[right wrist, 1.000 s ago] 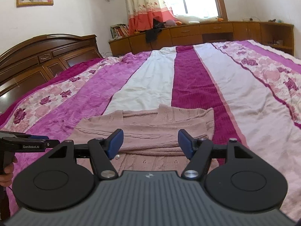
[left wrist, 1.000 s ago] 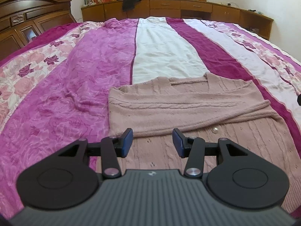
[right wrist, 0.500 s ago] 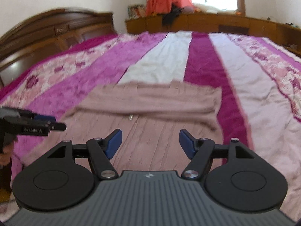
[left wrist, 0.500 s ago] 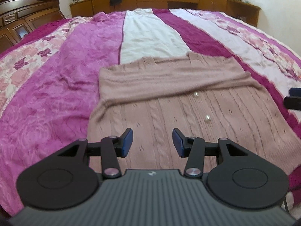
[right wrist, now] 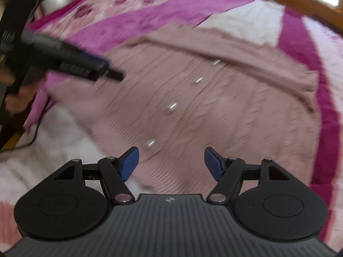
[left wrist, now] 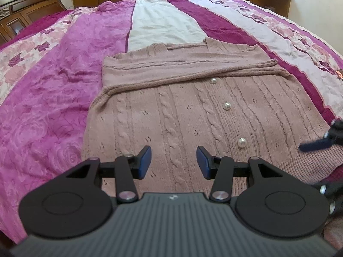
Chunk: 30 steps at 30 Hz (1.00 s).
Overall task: Fold small clothes
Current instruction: 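Move both tools to the cardigan hem below the buttons, then grasp the hem corner with the right tool while the left tool grasps the other hem corner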
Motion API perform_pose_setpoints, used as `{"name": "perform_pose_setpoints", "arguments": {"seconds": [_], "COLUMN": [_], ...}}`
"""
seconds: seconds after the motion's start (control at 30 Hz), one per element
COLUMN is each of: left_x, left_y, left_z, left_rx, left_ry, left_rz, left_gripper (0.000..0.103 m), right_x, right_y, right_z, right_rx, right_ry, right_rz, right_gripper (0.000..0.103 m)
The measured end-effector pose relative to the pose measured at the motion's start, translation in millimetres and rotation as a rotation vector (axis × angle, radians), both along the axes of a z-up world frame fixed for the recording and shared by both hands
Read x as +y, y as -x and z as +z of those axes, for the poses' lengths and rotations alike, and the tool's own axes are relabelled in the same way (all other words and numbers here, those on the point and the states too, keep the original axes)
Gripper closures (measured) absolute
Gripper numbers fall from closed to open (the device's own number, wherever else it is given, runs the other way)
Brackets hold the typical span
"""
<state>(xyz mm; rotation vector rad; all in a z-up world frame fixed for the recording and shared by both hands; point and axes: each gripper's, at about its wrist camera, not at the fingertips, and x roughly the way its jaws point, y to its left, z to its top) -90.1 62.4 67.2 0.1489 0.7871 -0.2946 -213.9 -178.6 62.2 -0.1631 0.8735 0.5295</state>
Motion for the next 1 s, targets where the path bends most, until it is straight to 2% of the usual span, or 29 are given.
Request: {"name": "perform_pose_setpoints", "arguments": {"seconds": [0.13, 0.27, 0.43, 0.5, 0.57, 0.6, 0.67, 0.73, 0.9, 0.97, 1.0], "left_x": [0, -2, -3, -3, -3, -4, -5, -5, -10, -13, -15], "left_y": [-1, 0, 2, 3, 3, 4, 5, 6, 10, 14, 16], "left_z": [-1, -3, -5, -5, -6, -6, -7, -9, -16, -18, -19], "left_rx": [0.007, 0.012, 0.018, 0.021, 0.024, 0.025, 0.030, 0.044, 0.078, 0.076, 0.072], "left_ry": [0.006, 0.007, 0.008, 0.009, 0.009, 0.008, 0.009, 0.024, 0.033, 0.019, 0.012], "left_rz": [-0.001, -0.007, -0.015, -0.019, -0.026, -0.029, -0.039, -0.054, -0.105, -0.127, -0.139], "left_gripper": [0.055, 0.055, 0.055, 0.055, 0.055, 0.055, 0.055, 0.054, 0.053, 0.042, 0.041], "right_x": [16, 25, 34, 37, 35, 34, 30, 23, 12, 9, 7], "right_y": [0, -5, -8, -9, -10, -12, -12, -14, -16, -17, -17], "right_z": [-18, -36, -45, -48, -53, -53, -52, -49, -42, -37, -35], "right_rx": [0.065, 0.121, 0.094, 0.073, 0.048, 0.041, 0.026, 0.010, -0.024, -0.038, -0.039], "right_ry": [0.080, 0.150, 0.196, 0.216, 0.233, 0.225, 0.200, 0.161, 0.067, 0.033, 0.019], "right_rz": [0.080, 0.074, 0.053, 0.034, 0.023, 0.020, -0.001, -0.035, -0.111, -0.128, -0.131], "right_gripper": [0.029, 0.029, 0.031, 0.040, 0.057, 0.062, 0.087, 0.093, 0.095, 0.095, 0.095]}}
